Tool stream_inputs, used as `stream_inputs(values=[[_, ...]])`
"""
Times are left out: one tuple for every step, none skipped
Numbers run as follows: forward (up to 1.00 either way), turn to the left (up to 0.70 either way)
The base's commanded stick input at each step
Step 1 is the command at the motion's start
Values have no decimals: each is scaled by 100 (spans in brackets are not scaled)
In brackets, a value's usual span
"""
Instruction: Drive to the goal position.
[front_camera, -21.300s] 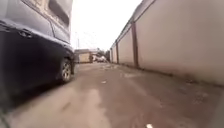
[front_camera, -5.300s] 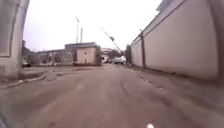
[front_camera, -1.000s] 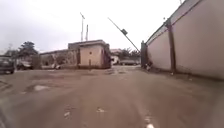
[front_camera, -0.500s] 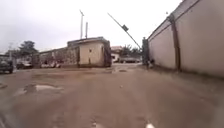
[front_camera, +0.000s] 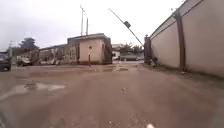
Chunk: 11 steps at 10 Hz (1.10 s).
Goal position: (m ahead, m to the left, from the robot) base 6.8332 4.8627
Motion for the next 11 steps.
stream_inputs(values=[[70, 0], [70, 0], [60, 0], [50, 0], [50, 0], [50, 0], [50, 0], [50, 0], [50, 0], [50, 0], [50, 0]])
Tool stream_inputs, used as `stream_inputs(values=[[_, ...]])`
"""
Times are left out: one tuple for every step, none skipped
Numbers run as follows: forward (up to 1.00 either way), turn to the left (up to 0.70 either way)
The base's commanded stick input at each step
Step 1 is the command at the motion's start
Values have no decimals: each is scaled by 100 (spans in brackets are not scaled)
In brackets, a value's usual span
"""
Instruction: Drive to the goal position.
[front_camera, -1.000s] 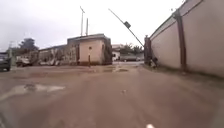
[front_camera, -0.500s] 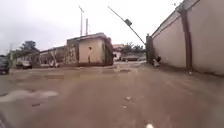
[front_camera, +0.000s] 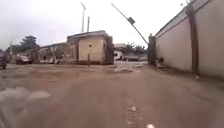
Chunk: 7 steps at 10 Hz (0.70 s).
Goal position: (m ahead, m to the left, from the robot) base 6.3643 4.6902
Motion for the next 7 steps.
stream_inputs(values=[[50, 0], [50, 0], [50, 0], [50, 0], [50, 0], [50, 0], [50, 0]])
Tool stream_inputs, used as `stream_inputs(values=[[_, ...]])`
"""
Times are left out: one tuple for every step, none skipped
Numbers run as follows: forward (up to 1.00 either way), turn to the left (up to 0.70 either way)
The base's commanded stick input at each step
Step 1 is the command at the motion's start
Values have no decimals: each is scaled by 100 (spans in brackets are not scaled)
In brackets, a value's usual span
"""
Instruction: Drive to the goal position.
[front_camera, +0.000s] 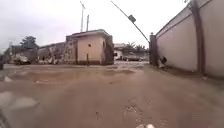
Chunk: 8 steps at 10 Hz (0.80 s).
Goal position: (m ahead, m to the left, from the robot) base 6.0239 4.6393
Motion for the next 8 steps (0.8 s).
stream_inputs(values=[[50, 0], [50, 0], [50, 0], [50, 0], [50, 0], [50, 0], [50, 0], [50, 0]])
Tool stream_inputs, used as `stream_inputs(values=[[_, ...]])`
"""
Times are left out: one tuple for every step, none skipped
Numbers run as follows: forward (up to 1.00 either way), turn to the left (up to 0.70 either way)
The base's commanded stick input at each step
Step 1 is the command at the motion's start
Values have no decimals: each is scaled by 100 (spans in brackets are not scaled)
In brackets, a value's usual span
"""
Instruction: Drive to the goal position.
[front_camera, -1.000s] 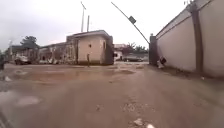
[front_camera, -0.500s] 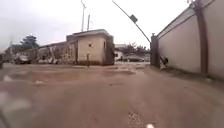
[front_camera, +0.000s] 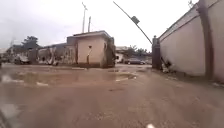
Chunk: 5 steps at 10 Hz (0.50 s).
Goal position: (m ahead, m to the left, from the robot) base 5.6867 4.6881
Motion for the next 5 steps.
stream_inputs(values=[[50, 0], [50, 0], [12, 0], [1, 0], [0, 0]])
